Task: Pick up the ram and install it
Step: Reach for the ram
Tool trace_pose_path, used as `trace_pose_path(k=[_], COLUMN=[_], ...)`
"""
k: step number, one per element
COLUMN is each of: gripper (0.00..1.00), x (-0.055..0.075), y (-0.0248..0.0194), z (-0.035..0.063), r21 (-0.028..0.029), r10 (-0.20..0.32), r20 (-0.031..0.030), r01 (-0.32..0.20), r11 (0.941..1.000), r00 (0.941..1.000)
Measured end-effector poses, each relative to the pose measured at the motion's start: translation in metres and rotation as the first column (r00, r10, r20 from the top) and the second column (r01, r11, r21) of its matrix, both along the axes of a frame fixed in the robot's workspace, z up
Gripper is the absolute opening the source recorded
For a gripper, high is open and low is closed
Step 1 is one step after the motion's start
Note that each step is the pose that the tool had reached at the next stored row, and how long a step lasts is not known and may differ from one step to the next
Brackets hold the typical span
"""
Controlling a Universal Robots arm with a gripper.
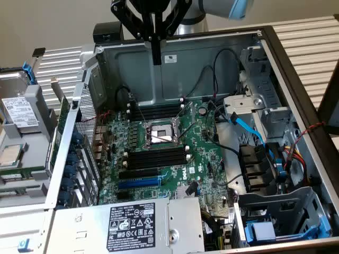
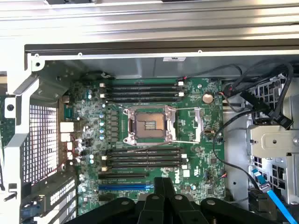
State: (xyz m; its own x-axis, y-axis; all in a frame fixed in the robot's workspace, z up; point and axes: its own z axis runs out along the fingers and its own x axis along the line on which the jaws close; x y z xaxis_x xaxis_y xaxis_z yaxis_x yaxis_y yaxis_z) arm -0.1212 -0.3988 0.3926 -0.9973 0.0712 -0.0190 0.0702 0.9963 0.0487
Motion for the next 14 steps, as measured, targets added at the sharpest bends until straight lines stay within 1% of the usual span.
trace_pose_path(k=[14], gripper=[0.11], x=[-0.0016], y=[0.0000], z=[-0.0001], r21=[0.0002], r10=[0.000], r20=[0.0001], r01=[0.000], r11=[1.0000], r00=[1.0000])
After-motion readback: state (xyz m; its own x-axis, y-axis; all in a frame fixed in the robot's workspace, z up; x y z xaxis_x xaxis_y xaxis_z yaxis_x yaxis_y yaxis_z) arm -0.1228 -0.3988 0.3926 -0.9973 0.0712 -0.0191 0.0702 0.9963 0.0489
